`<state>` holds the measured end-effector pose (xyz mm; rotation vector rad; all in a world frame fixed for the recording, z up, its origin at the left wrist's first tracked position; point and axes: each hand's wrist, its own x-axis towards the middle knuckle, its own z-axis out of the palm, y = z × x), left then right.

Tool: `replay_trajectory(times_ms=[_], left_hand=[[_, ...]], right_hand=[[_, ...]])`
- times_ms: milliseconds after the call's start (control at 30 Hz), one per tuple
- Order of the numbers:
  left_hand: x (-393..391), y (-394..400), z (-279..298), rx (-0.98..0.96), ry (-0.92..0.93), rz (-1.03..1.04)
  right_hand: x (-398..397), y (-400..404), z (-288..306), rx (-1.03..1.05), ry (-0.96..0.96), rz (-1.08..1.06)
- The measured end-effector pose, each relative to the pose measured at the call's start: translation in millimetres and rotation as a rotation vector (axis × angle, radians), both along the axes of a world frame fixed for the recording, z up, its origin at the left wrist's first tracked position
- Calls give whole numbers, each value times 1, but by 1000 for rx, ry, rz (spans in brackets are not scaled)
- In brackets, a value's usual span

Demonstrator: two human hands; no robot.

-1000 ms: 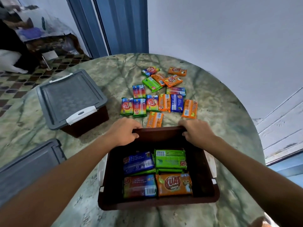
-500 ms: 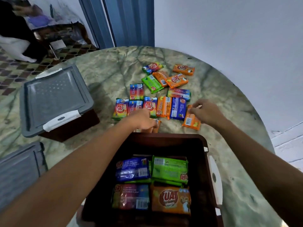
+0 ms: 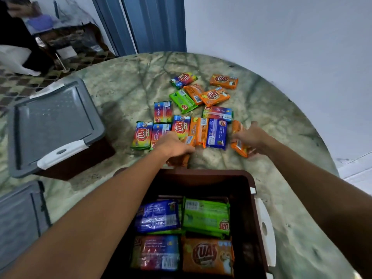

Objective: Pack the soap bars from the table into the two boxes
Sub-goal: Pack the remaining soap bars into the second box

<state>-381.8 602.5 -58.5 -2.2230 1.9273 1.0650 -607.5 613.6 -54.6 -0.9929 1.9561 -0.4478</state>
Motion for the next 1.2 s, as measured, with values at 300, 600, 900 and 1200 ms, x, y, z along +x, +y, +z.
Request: replay_trajectory(times_ms=[300,600,900,1200], left_hand=[[70,76,99,-401,299,-341],[98,188,58,-29,-144,-853],[96,182,27,-308,-120,-790],[56,167,5,-371,-482,-798]], right_hand=[[25,103,94,-360,-156,332],[87,210,61,57,410,1117],[101,217,32,-123,486,982],[125,182,3,-165,865,976]])
